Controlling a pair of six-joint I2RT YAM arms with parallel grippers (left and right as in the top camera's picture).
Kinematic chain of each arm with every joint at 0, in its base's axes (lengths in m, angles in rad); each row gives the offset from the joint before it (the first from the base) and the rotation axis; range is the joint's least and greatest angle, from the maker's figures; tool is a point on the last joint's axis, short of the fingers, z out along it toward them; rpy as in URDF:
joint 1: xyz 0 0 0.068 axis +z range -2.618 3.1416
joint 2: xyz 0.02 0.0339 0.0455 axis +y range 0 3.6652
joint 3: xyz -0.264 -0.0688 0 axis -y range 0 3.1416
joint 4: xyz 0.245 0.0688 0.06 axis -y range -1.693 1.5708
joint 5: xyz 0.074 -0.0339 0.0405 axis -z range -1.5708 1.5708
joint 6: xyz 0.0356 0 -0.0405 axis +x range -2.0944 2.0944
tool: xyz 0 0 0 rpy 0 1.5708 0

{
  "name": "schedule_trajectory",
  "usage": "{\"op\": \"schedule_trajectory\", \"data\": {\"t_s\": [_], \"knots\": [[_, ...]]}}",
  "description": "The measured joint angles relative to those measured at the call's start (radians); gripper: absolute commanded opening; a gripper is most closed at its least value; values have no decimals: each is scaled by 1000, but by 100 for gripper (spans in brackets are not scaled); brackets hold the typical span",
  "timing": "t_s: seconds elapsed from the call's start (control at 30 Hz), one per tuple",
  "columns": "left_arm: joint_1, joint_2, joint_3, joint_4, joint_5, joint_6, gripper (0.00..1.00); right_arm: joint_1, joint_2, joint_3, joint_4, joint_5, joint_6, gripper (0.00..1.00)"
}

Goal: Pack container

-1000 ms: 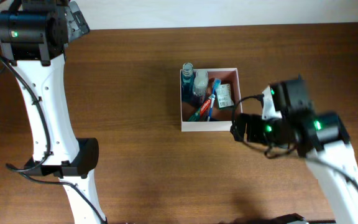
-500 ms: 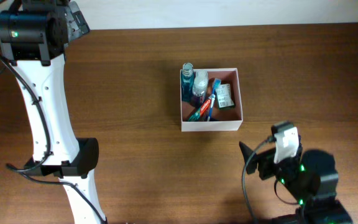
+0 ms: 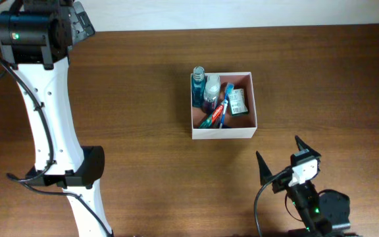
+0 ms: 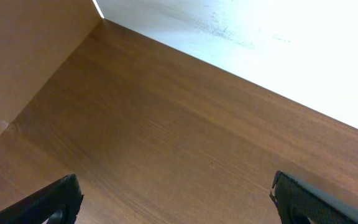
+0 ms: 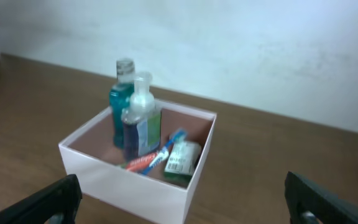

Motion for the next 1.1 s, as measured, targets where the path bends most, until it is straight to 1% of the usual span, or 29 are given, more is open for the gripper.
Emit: {"op": "schedule_trajectory", "data": {"t_s": [0.13,0.33,0.4,0.5,0.63,0.9,1.1], "knots": [[0,0,0,0,0,0,99,0,-73,-11,8,0,-1,98],[0,0,0,0,0,0,99,-9,-75,-19,23,-1,-1,99],[0,0,0,0,0,0,99,-27,-75,-29,52,-3,0,99],[0,0,0,0,0,0,99,-64,-76,-65,99,-2,-2,99],[0,0,0,0,0,0,99,-83,-76,-108,106,-2,-2,99],[0,0,0,0,0,0,99,-83,-76,-156,112,103,103,99],[0,0,0,0,0,0,99,-83,-76,-179,127,134,121,99]]}}
